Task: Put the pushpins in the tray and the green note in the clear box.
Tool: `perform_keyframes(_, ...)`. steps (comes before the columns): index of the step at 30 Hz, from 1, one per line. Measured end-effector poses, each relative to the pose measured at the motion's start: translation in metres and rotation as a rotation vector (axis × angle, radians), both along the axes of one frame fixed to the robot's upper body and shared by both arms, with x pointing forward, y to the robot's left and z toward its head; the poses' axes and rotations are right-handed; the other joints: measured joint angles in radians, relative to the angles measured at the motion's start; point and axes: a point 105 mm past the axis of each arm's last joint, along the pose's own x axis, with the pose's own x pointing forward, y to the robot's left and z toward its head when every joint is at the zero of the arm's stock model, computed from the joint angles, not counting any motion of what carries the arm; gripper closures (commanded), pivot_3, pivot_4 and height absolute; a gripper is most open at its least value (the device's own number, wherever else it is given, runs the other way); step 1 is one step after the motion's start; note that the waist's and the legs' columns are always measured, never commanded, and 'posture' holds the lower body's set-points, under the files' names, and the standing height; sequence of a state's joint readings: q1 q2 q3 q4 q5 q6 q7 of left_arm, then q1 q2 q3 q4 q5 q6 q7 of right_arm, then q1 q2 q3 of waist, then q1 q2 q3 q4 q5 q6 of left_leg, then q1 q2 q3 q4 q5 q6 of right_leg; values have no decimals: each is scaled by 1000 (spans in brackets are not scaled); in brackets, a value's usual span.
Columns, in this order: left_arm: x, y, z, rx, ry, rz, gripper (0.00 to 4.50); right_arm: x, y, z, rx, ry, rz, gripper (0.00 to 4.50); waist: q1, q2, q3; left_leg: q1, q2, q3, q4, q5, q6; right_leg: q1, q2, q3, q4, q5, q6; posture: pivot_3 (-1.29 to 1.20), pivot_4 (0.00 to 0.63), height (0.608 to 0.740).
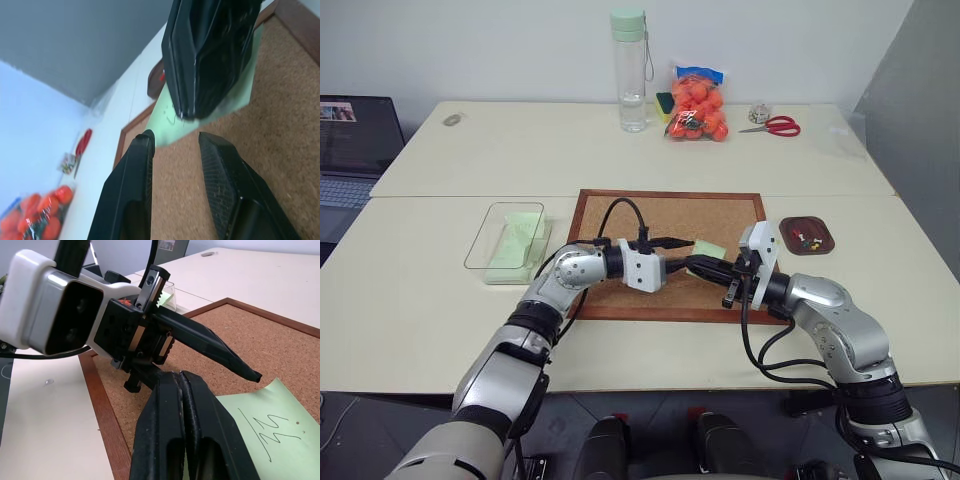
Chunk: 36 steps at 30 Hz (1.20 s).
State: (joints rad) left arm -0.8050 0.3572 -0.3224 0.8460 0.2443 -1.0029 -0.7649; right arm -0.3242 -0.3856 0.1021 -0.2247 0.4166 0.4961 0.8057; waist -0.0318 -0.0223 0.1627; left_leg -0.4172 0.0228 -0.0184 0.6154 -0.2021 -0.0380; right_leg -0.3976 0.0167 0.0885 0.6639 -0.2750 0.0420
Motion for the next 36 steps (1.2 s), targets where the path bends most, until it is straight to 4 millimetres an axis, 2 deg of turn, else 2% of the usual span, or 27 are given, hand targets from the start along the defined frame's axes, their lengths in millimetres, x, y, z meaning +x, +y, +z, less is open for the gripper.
perform_keyframes(7, -4, -4, -2, 17, -37, -33, 3023, -1, 1, -2, 4, 25, 9, 4500, 0, 0, 0, 0, 0, 0, 1, 0, 0, 0, 0, 0, 1, 0, 0, 0, 150, 740)
perform_keyframes(10, -4, -4, -1, 11, -51, -38, 3416, -2, 2, -2, 8, 31, 14, 4500, 0, 0, 0, 0, 0, 0, 1, 0, 0, 0, 0, 0, 1, 0, 0, 0, 150, 740)
perform_keyframes(15, -3, -2, -3, 20, -47, -36, 4454, -2, 3, -2, 13, 38, 22, 4500, 0, 0, 0, 0, 0, 0, 2, 0, 0, 0, 0, 0, 1, 0, 0, 0, 150, 740)
perform_keyframes(26, -3, -1, -2, 24, -56, -40, 4491, -1, 4, 1, 19, 36, 22, 4500, 0, 0, 0, -1, 0, -1, 5, 0, 0, 0, 0, -1, 2, 0, 0, 0, 150, 740)
perform_keyframes(36, -3, 2, -4, 48, -85, -37, 4491, 17, -15, 18, 78, 23, -76, 4500, 0, 0, 0, -2, 0, -1, 12, 0, 0, -1, 0, 0, 11, 0, 0, 0, 150, 740)
